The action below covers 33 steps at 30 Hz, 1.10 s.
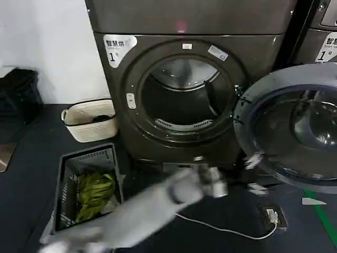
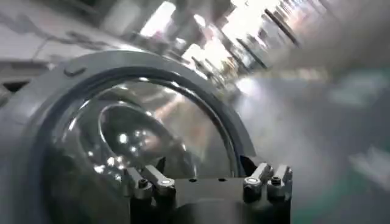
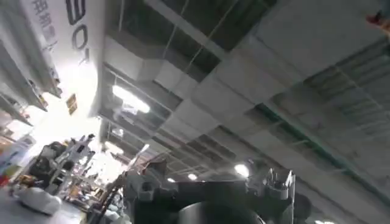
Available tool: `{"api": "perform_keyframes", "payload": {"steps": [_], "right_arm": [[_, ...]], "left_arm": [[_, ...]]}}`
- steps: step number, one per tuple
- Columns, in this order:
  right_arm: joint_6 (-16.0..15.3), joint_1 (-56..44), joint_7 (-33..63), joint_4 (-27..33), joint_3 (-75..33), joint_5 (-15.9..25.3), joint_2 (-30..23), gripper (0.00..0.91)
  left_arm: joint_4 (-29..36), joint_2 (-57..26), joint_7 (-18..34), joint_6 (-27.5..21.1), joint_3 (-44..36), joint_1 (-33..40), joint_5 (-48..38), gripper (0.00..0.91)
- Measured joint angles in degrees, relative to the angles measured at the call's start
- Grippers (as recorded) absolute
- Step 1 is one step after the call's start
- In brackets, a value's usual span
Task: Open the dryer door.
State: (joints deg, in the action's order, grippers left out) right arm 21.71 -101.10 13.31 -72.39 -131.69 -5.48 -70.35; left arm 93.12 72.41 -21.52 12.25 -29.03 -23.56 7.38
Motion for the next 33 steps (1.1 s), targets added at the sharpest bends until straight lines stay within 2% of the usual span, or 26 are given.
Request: {"api": "perform_keyframes", "payload": {"steps": [8,12,15,20,23,27,33], "right_arm": [[0.18,0.87,-0.27,-0.54,1.97,0.26,0.07,0.907],[0.29,1.44,-0.24,-0.71,3.22,0.27,0.16,0.907],[0.42,1.77,-0.22,-0.68,3.95,0.15,0.18,0.907],[0.42,2.29,-0.23,-0.41,4.58,-0.86,0.22,0.907],[0.5,2.39,-0.33,-0.33,4.93,-1.48,0.05,0.907],[1.61,2.52,-0.67,0.18,5.43,-1.49,-0.23,0.907],[2.02,2.76,-2.24,-0.69,6.25,-1.72,-1.12,0.907]], "left_arm": [[8.66,-21.42,-4.07,11.75,-0.29,3.54,12.49,0.907],[11.55,-30.68,-9.07,18.31,0.91,4.23,18.67,0.907],[12.57,-36.75,-12.08,23.05,2.03,4.68,23.75,0.907],[11.73,-46.08,-13.07,32.27,2.81,4.56,34.92,0.907],[10.34,-50.75,-14.63,34.75,4.11,3.14,42.65,0.907],[8.28,-55.23,-16.41,35.1,8.73,-1.03,51.63,0.907],[5.63,-57.76,-16.46,35.08,18.11,-9.23,56.75,0.907]]}}
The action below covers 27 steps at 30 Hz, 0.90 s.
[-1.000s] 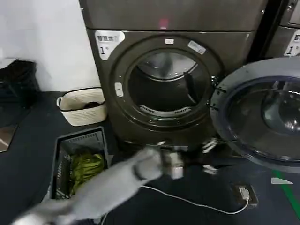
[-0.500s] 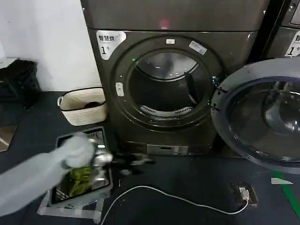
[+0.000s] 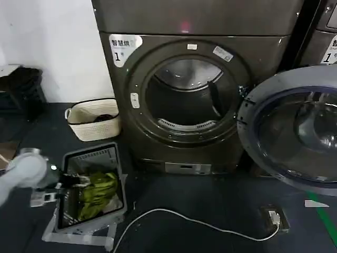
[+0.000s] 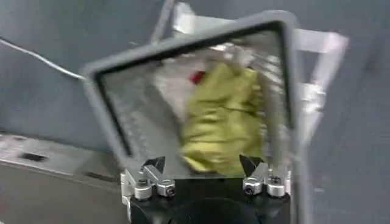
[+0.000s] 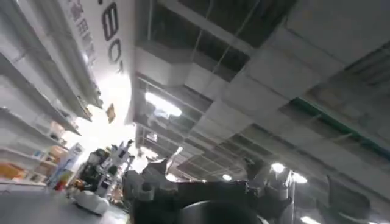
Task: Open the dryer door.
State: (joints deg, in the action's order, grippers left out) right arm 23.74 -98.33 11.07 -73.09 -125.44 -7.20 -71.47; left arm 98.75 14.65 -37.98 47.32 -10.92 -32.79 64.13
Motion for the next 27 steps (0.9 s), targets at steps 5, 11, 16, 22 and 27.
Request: {"api": "perform_keyframes", "payload": {"steps": [5,11,16,22,27], "right_arm": [[-1.85,0.22,-0.79,-1.54,0.27,-1.32,-0.56,0.907],[-1.99,0.44,-0.44,-1.74,0.66,-1.29,-0.22,0.907],[-2.99,0.52,0.48,-1.05,0.65,-1.28,0.07,0.907],[-4.51,0.35,1.61,0.52,0.39,-1.68,0.24,0.907],[-4.81,0.17,1.67,1.83,0.48,-4.57,0.53,0.907]], "left_arm": [[-0.71,-1.51,0.03,-0.04,6.92,-6.21,1.93,0.907],[-0.34,-2.48,-0.02,-0.05,13.39,-12.44,2.65,0.907],[-0.51,-3.07,0.05,-0.06,17.64,-16.64,2.65,0.907],[-0.88,-4.1,0.41,-0.08,21.5,-21.32,2.33,0.907],[-0.94,-3.8,0.46,-0.09,22.71,-22.83,1.94,0.907]]}}
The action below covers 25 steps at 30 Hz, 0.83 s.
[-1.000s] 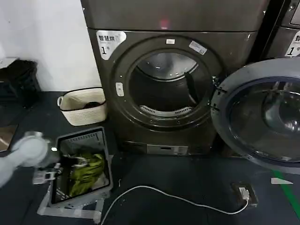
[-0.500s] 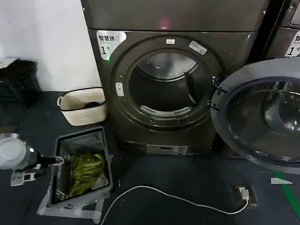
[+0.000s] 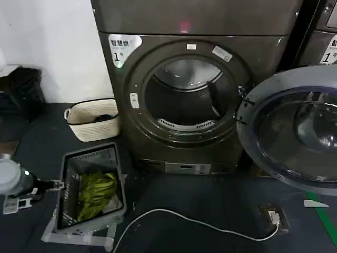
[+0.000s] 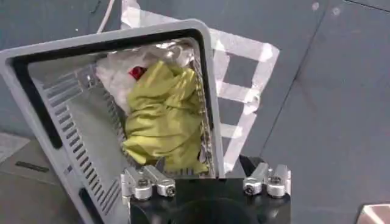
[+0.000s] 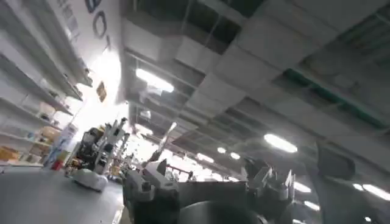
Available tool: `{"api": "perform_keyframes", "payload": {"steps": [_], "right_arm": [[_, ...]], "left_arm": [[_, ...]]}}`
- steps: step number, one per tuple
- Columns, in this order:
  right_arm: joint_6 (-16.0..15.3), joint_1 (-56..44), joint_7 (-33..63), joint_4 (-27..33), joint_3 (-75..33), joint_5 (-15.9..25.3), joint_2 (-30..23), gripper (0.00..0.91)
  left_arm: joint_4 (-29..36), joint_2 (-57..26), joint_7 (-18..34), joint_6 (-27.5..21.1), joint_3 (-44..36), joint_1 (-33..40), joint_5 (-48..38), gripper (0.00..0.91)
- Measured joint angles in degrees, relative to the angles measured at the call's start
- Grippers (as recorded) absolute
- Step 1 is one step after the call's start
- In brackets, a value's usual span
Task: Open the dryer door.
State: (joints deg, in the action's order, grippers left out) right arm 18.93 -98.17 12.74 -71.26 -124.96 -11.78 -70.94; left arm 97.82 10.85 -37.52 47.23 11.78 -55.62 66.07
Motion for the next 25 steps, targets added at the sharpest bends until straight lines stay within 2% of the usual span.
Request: {"api": "perform_keyframes", "payload": {"steps": [5,13,25], "right_arm": [[0.66,0.12,-2.0,0.01,0.19,-3.07,-0.4,0.907],[0.79,0.4,-2.27,-0.41,1.14,-3.63,-0.95,0.907],[1.0,0.54,-2.32,-0.78,1.52,-3.63,-1.79,0.907]], "left_arm": [[0.0,0.44,-0.01,-0.02,0.24,-0.34,-0.61,0.907],[0.0,2.52,-0.12,-0.04,-2.34,2.51,-3.06,0.907],[-2.69,7.89,-0.63,-0.05,-19.11,19.46,-3.49,0.907]]}}
